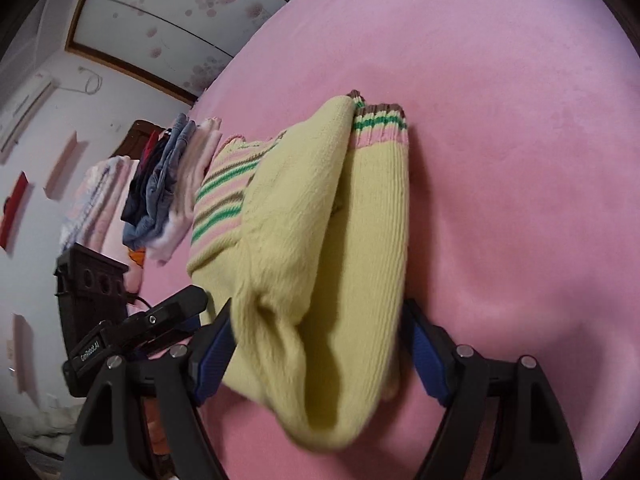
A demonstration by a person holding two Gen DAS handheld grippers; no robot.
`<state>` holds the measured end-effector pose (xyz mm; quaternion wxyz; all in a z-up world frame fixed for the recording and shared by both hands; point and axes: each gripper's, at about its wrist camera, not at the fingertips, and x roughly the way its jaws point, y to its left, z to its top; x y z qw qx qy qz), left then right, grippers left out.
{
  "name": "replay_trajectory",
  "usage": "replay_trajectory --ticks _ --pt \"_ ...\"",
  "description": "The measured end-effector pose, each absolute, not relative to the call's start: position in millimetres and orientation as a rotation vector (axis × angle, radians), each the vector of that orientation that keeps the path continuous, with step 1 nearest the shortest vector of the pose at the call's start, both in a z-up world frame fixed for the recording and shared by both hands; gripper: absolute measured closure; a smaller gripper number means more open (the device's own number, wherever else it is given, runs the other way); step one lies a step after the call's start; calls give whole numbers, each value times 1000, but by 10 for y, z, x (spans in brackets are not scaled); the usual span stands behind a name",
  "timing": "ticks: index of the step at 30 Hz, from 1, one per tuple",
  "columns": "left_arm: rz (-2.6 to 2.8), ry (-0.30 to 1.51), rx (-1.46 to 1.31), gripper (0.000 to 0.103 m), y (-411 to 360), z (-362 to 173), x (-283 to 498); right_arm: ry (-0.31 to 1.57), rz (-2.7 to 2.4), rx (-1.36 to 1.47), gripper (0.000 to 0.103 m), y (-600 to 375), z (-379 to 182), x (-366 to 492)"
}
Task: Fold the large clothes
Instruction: 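Grasp the folded cardigan bundle with both tools and lift it, then carry the bundle with both tools onto the stack of folded jeans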
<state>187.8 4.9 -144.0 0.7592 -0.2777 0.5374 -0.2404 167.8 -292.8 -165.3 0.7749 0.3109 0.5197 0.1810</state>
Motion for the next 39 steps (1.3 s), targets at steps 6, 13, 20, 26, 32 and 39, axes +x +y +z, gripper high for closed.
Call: replay_trajectory --ticks 6,13,20,26,32,39 --pt "-504 1138 -674 43 42 -1559 1978 1093 415 739 44 -2939 -1731 1812" --pt "-445 1062 -506 54 -43 -1101 1706 1005 370 577 55 -2682 -1310 1567" --pt "-412 1012 -396 54 155 -428 1204 919 375 581 55 -2492 -844 1095" --pt "-389 1010 -359 54 357 -36 754 900 407 579 55 -2308 -602 696" --pt "-361 995 -327 54 556 172 307 906 440 550 55 -2095 -408 402" --pt "-334 972 -294 54 764 369 -81 920 479 522 55 -1888 -246 115"
